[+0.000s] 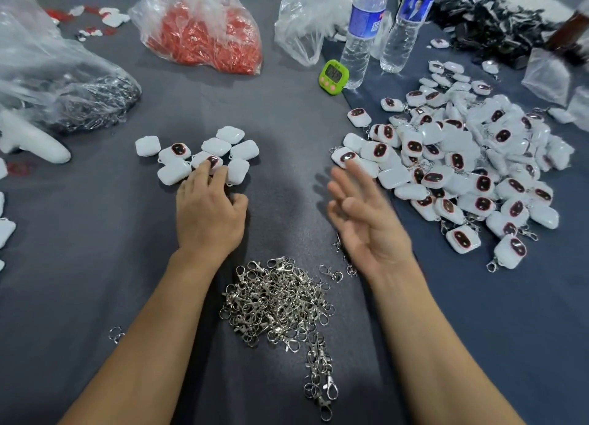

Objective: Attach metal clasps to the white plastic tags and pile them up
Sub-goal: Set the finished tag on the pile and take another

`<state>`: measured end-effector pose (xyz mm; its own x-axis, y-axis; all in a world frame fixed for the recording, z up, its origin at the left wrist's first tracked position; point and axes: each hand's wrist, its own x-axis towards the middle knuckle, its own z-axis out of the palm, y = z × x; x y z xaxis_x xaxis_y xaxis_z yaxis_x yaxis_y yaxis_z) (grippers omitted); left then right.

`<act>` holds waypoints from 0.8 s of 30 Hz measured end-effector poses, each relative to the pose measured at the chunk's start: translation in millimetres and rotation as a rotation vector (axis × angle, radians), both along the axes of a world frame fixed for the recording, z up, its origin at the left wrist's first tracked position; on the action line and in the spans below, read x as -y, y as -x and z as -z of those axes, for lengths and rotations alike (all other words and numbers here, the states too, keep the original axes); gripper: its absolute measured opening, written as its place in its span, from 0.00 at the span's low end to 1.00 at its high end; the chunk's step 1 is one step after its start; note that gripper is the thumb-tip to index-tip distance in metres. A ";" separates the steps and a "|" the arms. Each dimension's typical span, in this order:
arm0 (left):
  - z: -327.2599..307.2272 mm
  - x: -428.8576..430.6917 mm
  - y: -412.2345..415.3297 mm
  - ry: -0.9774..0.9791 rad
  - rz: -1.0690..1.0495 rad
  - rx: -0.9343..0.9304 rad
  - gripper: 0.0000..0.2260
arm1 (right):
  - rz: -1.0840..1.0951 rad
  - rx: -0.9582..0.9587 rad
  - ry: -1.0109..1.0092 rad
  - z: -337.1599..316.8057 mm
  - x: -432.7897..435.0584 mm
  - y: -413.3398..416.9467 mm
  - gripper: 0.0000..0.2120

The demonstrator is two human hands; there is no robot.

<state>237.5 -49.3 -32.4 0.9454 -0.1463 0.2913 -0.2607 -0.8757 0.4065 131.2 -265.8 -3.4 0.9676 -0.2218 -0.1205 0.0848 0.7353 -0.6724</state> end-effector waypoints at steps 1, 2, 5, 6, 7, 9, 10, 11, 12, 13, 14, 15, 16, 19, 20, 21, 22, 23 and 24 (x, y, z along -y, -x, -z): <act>-0.5 0.1 -3.0 0.035 0.029 0.005 0.18 | -0.010 -0.035 0.062 4.4 -6.1 -2.2 0.29; -1.1 0.5 -5.7 0.077 0.059 0.008 0.16 | -0.017 -0.068 0.139 7.7 -11.7 -6.1 0.27; -2.2 2.6 -8.1 0.202 0.111 -0.001 0.16 | 0.024 -0.177 0.491 11.7 -26.4 -21.5 0.20; -2.3 2.7 -7.1 0.231 0.117 -0.007 0.18 | 0.044 -0.199 0.607 12.4 -31.2 -25.3 0.19; -2.4 2.2 -5.6 0.258 0.120 -0.011 0.19 | 0.063 -0.215 0.720 13.0 -36.5 -28.1 0.18; -3.8 0.5 -2.4 0.315 0.107 -0.017 0.20 | 0.112 -0.231 0.964 14.3 -48.0 -33.1 0.16; -4.6 0.6 -0.4 0.338 0.094 -0.017 0.19 | 0.136 -0.227 1.080 14.9 -54.2 -35.1 0.14; -5.3 1.1 2.0 0.354 0.087 -0.012 0.17 | 0.153 -0.208 1.172 15.7 -59.9 -36.8 0.14; -4.8 1.4 3.9 0.370 0.088 -0.004 0.15 | 0.158 -0.182 1.236 16.4 -65.1 -37.8 0.14; -4.2 0.9 5.4 0.392 0.089 -0.001 0.14 | 0.157 -0.160 1.276 17.0 -68.6 -38.4 0.14; -3.7 -0.5 5.2 0.428 0.090 -0.006 0.12 | 0.156 -0.146 1.293 18.0 -70.1 -39.0 0.15; -4.3 -2.2 5.0 0.472 0.086 -0.013 0.12 | 0.158 -0.146 1.292 19.0 -69.0 -39.2 0.17; -5.7 -3.2 4.1 0.528 0.078 -0.016 0.13 | 0.161 -0.151 1.276 19.3 -67.4 -39.2 0.19; -11.3 4.7 5.0 0.762 0.114 -0.117 0.11 | 0.130 -0.129 1.236 17.6 -64.7 -37.8 0.22; -13.9 12.8 6.9 0.856 0.174 -0.199 0.09 | 0.113 -0.105 1.227 16.4 -65.2 -37.6 0.22; -16.6 21.2 11.8 0.905 0.231 -0.263 0.09 | 0.099 -0.084 1.216 15.4 -65.2 -36.2 0.21; -18.5 28.1 15.9 0.910 0.266 -0.279 0.10 | 0.104 -0.070 1.205 14.7 -64.6 -35.2 0.19; -19.6 32.5 17.6 0.881 0.270 -0.254 0.10 | 0.125 -0.066 1.196 14.4 -63.0 -35.6 0.17; -18.8 34.3 18.3 0.824 0.252 -0.191 0.10 | 0.145 -0.073 1.187 15.6 -60.8 -36.1 0.15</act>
<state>219.2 -83.6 -13.5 0.9566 -0.1702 0.2367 -0.2699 -0.2105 0.9396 167.3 -205.0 -19.0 0.9237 -0.3385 0.1794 0.0489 -0.3605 -0.9315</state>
